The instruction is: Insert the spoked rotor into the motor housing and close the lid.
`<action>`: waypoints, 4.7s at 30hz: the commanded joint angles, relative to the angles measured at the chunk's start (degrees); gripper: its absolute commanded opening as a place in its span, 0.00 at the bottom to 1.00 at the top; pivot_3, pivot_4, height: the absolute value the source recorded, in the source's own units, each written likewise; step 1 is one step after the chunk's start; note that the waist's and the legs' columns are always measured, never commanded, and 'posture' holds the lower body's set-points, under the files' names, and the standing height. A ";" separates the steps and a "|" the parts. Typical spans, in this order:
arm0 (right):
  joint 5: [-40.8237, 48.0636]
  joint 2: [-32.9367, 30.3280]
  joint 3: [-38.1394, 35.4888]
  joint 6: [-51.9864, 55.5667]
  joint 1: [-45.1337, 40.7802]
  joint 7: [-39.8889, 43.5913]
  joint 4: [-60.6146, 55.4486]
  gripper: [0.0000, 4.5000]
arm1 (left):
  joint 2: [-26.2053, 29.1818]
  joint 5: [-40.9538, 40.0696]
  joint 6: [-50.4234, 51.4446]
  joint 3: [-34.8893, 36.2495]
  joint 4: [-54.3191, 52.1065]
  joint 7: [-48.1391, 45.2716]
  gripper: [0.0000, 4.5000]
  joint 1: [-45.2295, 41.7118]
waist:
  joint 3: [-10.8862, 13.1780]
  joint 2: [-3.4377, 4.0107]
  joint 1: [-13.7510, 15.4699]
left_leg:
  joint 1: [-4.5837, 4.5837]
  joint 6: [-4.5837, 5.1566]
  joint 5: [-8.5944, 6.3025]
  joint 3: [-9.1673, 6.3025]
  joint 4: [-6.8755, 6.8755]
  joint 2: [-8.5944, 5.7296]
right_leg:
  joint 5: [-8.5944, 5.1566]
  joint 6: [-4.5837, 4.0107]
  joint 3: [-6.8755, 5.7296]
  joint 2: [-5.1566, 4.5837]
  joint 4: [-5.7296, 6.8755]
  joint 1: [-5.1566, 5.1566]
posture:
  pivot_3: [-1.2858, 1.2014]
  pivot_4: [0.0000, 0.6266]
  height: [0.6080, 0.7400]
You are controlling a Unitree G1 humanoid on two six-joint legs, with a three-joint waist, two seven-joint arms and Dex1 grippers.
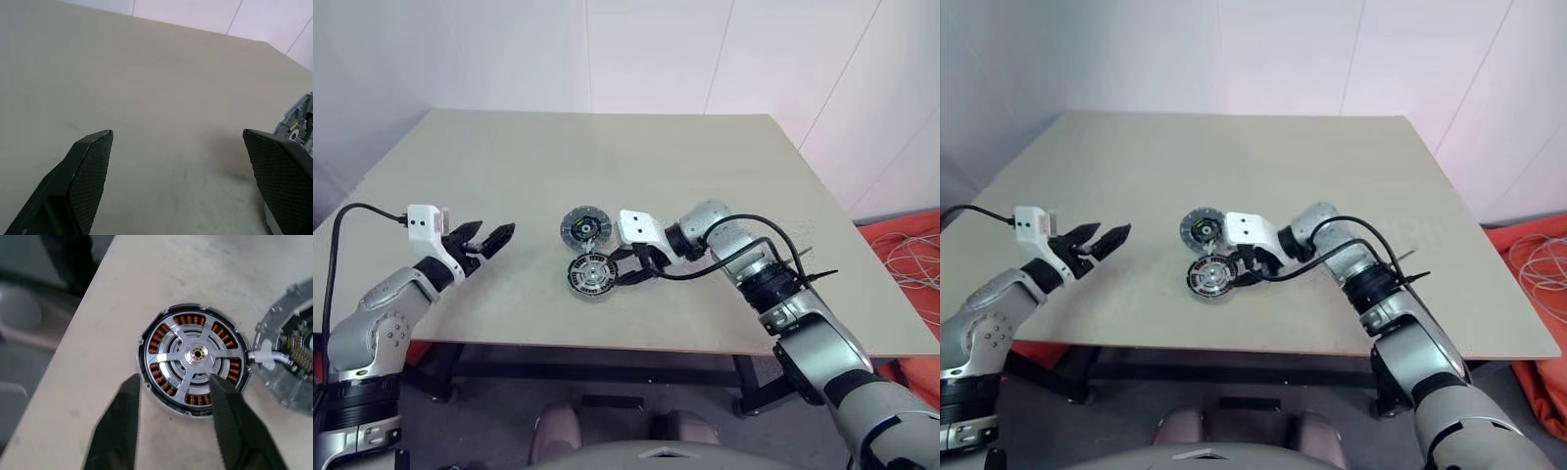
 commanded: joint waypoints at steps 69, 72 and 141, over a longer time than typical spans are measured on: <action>-28.15 3.87 10.17 -11.15 -11.12 -0.93 4.24 0.00 | 8.93 7.45 -6.37 -5.00 -5.46 -21.28 1.00 6.09 | 0.20 0.24 -2.50 | -0.40 0.07 -0.04 0.01 0.65 0.06 | 0.00 -0.21 0.21 0.01 0.79 -0.56 | 0.52 0.00 1.00; -28.63 5.45 10.72 -9.87 -11.31 -1.50 5.12 0.00 | 8.80 7.27 -6.02 -4.62 -6.12 -20.83 1.00 6.80 | 0.19 0.21 -2.61 | -0.35 0.06 -0.03 0.01 0.65 0.06 | 0.00 -0.20 0.22 0.01 0.79 -0.53 | 0.52 0.00 1.00; -29.06 6.06 10.88 -22.90 -15.57 -2.83 17.28 0.00 | 5.72 7.19 -6.51 -4.82 -8.56 -16.59 1.00 9.00 | 0.18 0.18 -2.70 | -0.33 0.04 -0.03 0.02 0.64 0.05 | 0.03 -0.28 0.26 0.02 0.81 -0.55 | 0.52 0.00 1.00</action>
